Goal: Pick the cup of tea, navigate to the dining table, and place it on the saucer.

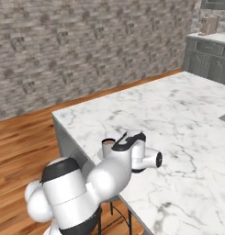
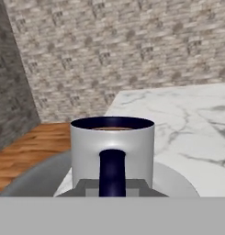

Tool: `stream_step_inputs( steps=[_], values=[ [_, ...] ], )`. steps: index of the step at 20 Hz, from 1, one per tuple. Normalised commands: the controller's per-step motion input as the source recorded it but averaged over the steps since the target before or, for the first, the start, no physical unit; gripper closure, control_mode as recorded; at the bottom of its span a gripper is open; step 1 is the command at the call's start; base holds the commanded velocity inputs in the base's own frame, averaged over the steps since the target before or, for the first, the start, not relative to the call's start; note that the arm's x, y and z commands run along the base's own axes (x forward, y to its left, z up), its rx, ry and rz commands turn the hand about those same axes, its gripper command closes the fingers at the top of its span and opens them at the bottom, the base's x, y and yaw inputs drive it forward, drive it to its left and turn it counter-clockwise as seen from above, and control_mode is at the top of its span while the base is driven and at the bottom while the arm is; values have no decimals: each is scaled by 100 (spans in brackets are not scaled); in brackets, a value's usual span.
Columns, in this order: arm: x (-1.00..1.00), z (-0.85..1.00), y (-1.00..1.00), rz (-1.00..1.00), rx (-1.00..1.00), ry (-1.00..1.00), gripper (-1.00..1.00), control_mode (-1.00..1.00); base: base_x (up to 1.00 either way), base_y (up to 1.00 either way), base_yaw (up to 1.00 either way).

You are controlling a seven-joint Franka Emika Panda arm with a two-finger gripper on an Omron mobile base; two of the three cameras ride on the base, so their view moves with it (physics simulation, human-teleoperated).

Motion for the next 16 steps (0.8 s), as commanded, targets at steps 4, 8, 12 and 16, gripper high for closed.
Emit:
stream_step_inputs(
  steps=[4,8,12,16],
  values=[
    [3,-15,4,0,0,-1,100,-100,0,0,0],
    [13,-2,0,0,0,0,100,-100,0,0,0],
    [36,0,0,0,0,0,100,-100,0,0,0],
    [33,-1,0,0,0,-1,100,-100,0,0,0]
  ],
)
